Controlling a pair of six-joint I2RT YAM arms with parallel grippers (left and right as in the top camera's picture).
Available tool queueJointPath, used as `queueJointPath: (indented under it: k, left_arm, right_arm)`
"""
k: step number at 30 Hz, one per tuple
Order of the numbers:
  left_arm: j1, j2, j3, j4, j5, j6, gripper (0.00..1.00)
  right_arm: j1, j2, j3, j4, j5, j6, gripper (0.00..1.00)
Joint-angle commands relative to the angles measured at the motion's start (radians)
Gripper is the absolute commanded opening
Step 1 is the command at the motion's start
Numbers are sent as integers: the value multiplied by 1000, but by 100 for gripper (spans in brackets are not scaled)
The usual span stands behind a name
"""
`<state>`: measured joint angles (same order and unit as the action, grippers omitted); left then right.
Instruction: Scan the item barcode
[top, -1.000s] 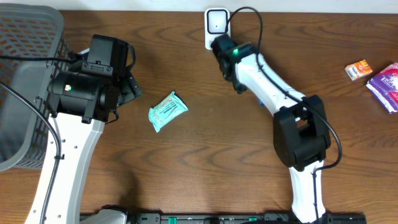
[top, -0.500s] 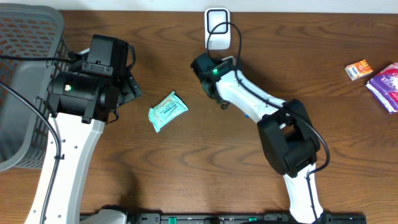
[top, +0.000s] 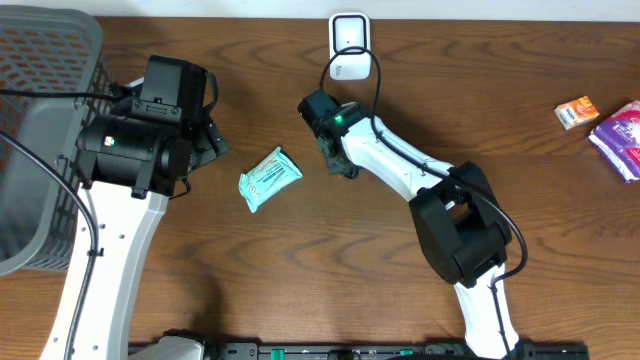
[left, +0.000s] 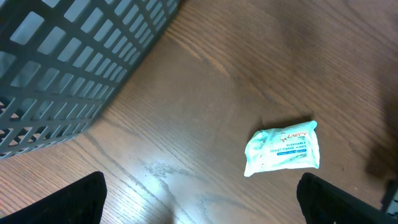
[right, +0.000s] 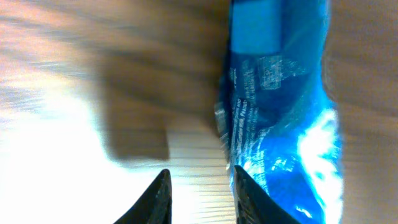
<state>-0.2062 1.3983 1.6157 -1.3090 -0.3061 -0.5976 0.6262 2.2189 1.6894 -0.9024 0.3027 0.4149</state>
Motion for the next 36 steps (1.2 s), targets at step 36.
queueJointPath:
  k: [36]
  left_arm:
    - [3, 4, 8, -4, -20, 10, 98]
  right_arm:
    - [-248, -55, -45, 63, -393, -57, 1]
